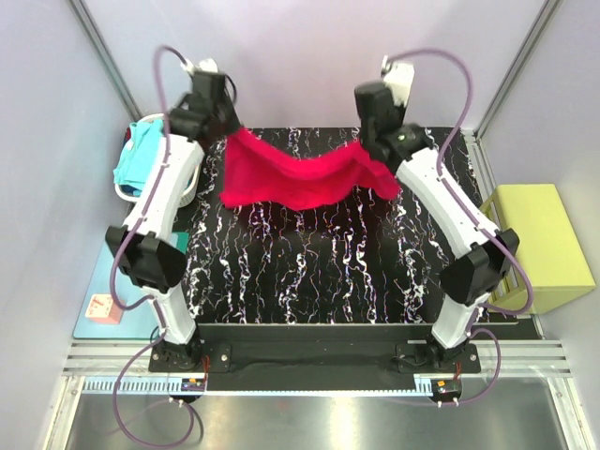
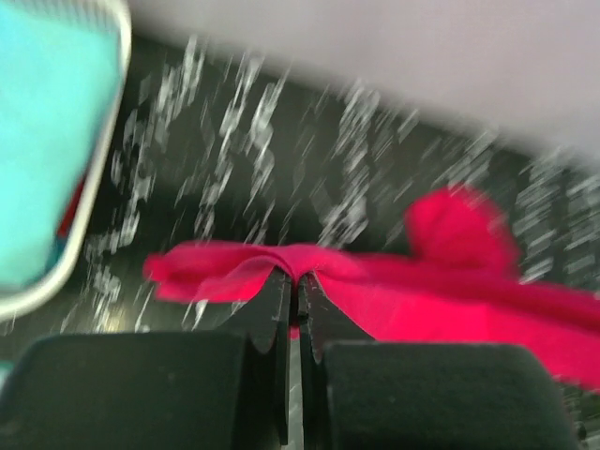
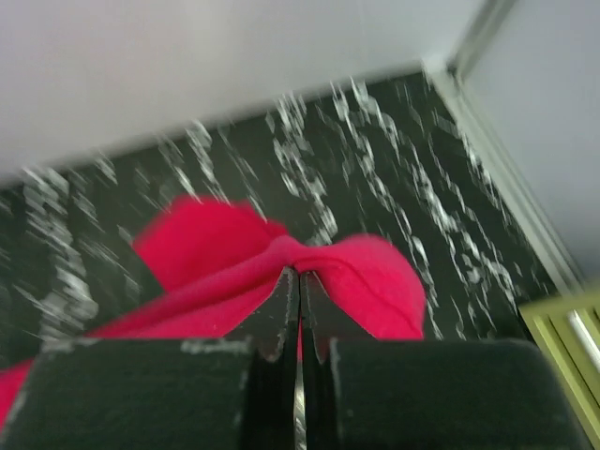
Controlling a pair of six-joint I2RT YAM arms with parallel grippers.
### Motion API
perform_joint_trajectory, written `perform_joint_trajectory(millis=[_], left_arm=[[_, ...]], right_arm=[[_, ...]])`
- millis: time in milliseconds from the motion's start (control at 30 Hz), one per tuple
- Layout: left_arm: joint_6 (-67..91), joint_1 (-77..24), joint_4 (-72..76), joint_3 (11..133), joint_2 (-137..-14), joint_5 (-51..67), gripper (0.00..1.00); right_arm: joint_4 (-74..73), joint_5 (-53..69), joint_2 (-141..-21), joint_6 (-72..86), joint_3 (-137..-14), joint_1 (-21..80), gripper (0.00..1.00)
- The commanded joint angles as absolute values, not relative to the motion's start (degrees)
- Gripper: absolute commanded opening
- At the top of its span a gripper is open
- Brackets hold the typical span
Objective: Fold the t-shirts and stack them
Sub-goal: Flatten out the tshirt
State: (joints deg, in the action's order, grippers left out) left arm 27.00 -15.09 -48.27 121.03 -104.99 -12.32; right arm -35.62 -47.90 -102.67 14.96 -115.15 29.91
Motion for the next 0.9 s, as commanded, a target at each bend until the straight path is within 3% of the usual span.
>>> perform_joint_trajectory(millis=[0, 233, 567, 867], left_arm=[[26.19, -15.47, -41.13, 109.02, -98.53, -13.63, 0.0], [27.16, -20.29, -37.62, 90.19, -85.97, -15.64, 0.0], [30.4, -25.84, -40.86, 68.32, -69.09, -17.67, 0.0], [34.89, -31.11, -46.04, 58.1, -62.84, -17.93, 0.0]], right_arm=[[-28.56, -46.94, -94.59, 22.22, -99.19, 29.0, 0.0], [-28.21, -46.32, -84.65, 27.5, -82.37, 32.6, 0.0], [-43.75, -42.98, -76.38, 43.75, -66.73, 39.28, 0.0], [-52.71, -38.67, -72.51, 50.71, -61.26, 41.66, 0.0]])
